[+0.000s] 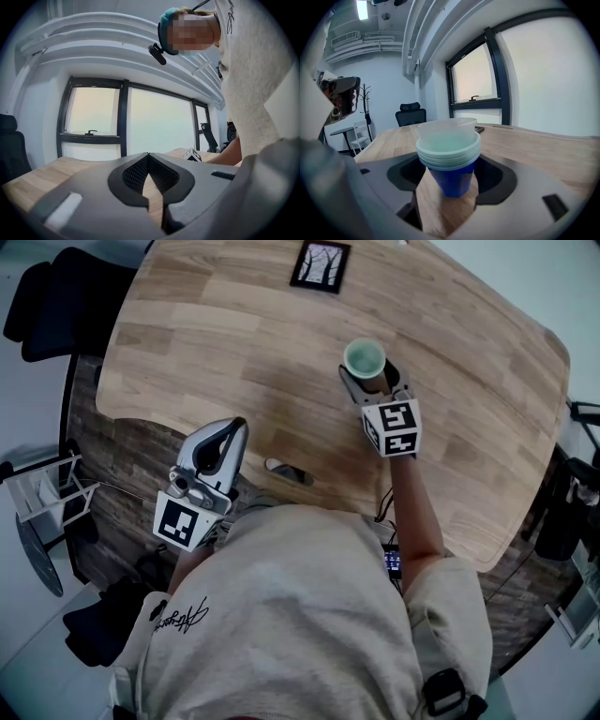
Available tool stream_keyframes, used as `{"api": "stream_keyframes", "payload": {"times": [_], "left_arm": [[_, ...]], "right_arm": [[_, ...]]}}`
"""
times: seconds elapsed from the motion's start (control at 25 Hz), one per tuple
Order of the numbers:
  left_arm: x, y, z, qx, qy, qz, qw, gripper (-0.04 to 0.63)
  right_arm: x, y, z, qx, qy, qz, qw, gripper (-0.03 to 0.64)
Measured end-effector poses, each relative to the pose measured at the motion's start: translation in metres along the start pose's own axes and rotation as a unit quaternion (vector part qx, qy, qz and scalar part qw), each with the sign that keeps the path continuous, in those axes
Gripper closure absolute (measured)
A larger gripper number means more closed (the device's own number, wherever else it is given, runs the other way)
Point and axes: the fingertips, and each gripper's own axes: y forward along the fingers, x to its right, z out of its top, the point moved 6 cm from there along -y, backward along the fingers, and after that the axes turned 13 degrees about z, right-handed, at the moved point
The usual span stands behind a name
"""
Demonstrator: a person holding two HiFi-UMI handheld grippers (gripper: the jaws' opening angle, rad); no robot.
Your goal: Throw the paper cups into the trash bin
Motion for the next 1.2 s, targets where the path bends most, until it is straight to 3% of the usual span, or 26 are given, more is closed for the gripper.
{"api": "stream_keyframes", "payload": {"times": [0.52,0.92,1.2], "left_arm": [[-0.011,-0.026,0.007,0.031,-0.004,0.003,0.9995,0.592],[-0.043,-0.092,0.003,0.041,-0.007,0.008,0.9991,0.592],[-0.069,-0.152,0.0,0.044,-0.011,0.037,0.9983,0.592]], "right_arm": [[-0.038,-0.014,0.038,0.018,-0.058,-0.006,0.998,0.298],[-0.114,0.0,0.066,0.035,-0.098,-0.001,0.995,0.298],[-0.179,0.016,0.076,0.042,-0.106,0.027,0.993,0.299]]}}
